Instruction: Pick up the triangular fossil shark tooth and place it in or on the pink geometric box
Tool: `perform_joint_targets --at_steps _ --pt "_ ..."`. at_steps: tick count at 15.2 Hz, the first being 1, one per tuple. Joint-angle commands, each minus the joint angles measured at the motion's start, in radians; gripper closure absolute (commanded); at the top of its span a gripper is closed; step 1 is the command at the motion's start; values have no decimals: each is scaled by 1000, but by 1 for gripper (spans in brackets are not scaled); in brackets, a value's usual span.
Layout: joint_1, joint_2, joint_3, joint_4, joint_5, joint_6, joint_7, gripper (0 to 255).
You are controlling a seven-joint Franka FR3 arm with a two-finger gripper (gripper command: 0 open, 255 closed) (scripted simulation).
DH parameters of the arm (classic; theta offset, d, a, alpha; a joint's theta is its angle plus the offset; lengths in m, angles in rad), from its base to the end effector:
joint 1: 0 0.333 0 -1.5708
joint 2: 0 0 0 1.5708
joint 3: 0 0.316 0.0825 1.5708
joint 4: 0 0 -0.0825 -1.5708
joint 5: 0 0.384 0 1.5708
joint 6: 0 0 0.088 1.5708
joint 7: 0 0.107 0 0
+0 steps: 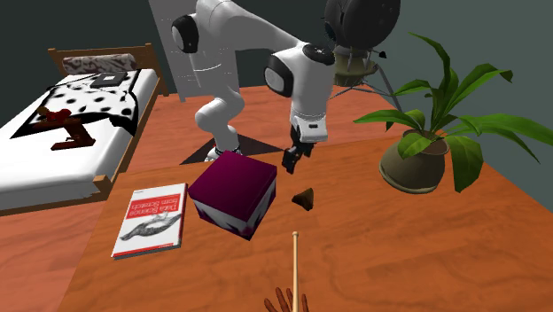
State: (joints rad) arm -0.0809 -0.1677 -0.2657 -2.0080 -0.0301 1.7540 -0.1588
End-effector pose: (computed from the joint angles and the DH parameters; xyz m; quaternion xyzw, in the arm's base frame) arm 0.4675 -0.1784 0.5183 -0.9951 0.0875 0.0427 0.0184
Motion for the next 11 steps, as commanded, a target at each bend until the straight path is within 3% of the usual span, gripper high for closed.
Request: perform_joint_targets --at_steps 1,6,11 --pt "-14 91 -27 84 26 -15 -29 0" --pt "-66 311 -76 296 105 -67 -96 0" --pt "-64 306 -73 223 105 1 -95 0"
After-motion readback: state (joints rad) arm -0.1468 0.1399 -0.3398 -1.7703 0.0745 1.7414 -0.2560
